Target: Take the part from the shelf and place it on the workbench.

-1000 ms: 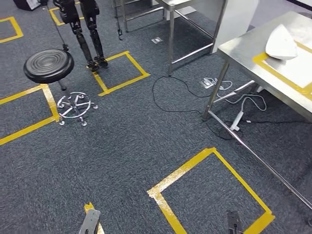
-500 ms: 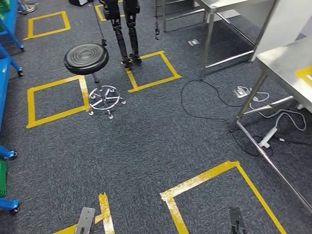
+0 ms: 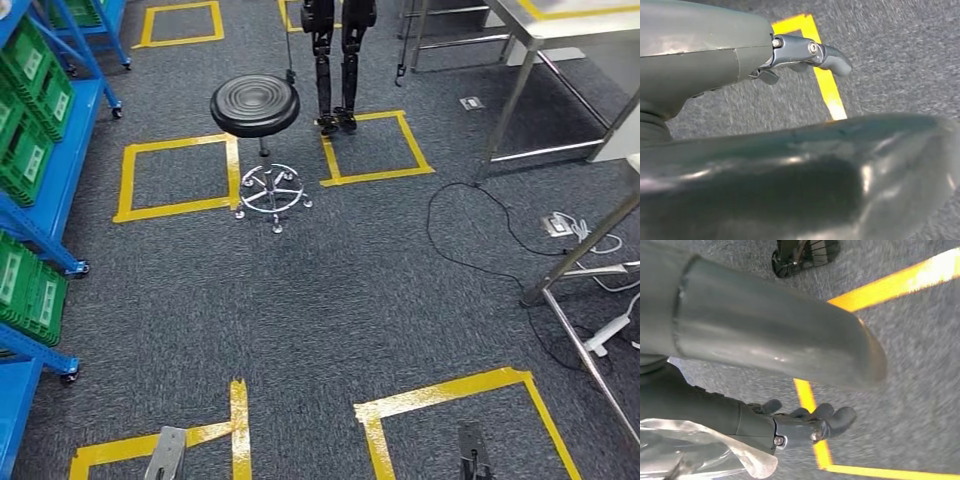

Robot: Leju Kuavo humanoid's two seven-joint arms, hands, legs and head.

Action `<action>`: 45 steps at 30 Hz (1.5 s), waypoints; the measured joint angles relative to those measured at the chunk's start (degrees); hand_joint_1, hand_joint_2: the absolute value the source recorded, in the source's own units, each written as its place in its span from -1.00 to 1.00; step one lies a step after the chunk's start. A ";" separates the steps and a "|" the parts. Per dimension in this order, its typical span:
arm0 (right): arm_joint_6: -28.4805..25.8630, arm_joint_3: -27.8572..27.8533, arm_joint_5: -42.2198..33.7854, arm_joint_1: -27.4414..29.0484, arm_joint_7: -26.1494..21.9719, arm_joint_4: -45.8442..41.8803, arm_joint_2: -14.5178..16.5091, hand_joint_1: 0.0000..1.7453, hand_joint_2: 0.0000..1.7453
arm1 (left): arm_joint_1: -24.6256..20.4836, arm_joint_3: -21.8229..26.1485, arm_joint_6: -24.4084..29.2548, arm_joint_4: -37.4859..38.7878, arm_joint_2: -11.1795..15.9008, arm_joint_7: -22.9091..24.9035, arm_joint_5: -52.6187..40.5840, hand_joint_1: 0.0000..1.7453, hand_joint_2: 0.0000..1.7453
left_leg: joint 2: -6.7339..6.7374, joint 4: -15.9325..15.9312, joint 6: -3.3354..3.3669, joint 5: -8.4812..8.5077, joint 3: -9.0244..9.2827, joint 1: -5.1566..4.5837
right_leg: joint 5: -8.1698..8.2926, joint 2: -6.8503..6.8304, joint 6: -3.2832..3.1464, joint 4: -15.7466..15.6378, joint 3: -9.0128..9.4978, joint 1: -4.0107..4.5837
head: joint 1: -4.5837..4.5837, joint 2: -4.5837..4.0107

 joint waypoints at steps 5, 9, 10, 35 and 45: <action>0.05 0.02 0.43 0.14 -0.24 0.15 -0.02 -1.00 -1.00 | -0.23 0.01 -0.17 -0.02 0.21 -0.31 -0.46 -1.00 -1.00 | -4.15 0.49 0.09 -0.44 0.33 0.08 | 2.79 1.84 0.24 4.63 -5.40 -0.10 | 0.03 0.00; 0.24 0.05 0.77 -0.14 -0.70 0.25 -0.04 -1.00 -1.00 | -0.65 -0.01 -0.38 -0.02 0.44 -0.21 -1.10 -1.00 -1.00 | -6.93 1.83 -1.11 -1.08 -0.39 0.38 | 6.33 6.27 0.17 -4.99 -1.32 -0.58 | 0.06 0.00; 0.26 0.06 0.80 -0.18 -0.79 0.28 -0.04 -1.00 -1.00 | -0.69 -0.02 -0.42 -0.02 0.50 -0.12 -1.15 -1.00 -1.00 | -7.53 1.92 -1.42 -0.99 -0.66 0.47 | 6.24 6.14 -0.08 -5.35 -1.04 -0.48 | 0.09 0.00; 1.79 0.01 1.16 -0.12 0.17 0.43 -0.31 -1.00 -1.00 | -0.90 0.04 -0.90 -0.15 0.92 0.87 -1.84 -1.00 -1.00 | -3.53 0.38 0.15 -0.69 0.65 0.15 | 1.57 1.68 0.11 7.40 -7.04 0.25 | -0.04 0.00; 1.92 -0.01 1.68 -0.14 -0.29 0.52 -0.58 -1.00 -1.00 | -0.60 0.03 -1.03 -0.17 1.43 1.18 -1.83 -1.00 -1.00 | -3.89 5.99 -2.67 -3.84 -2.14 0.56 | 7.10 3.57 -1.99 -6.09 -0.93 -0.33 | -0.48 0.00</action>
